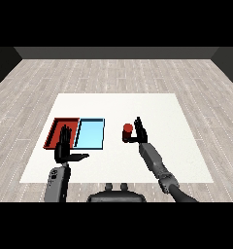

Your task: Pick the red can and put it in the red box

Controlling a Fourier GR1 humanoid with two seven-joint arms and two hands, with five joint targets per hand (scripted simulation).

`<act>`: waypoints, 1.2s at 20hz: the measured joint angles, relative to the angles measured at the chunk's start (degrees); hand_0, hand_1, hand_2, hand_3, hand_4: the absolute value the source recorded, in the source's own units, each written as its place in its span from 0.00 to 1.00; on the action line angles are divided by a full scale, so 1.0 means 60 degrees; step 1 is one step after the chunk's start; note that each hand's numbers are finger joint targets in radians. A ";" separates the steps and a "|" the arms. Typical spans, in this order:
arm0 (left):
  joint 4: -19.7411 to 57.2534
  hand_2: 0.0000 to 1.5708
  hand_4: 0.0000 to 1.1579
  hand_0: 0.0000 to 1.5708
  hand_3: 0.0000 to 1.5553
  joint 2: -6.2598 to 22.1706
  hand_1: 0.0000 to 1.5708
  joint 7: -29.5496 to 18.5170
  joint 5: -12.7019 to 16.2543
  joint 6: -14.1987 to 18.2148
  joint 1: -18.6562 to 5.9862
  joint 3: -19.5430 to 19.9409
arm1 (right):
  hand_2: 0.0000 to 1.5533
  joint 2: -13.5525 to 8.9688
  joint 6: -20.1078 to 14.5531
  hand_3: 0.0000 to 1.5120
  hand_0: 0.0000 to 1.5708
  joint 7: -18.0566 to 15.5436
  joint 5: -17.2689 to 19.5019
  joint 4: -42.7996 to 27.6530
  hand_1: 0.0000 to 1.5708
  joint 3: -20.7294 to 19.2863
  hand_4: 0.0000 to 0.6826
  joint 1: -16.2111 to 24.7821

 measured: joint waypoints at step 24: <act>0.0042 0.00 0.00 0.00 0.00 -0.0087 0.00 0.0030 -0.0176 0.0185 -0.0101 -0.0053 | 0.00 0.0006 -0.0471 0.00 0.00 0.0040 -0.1319 0.1365 0.00 0.1019 0.00 -0.1275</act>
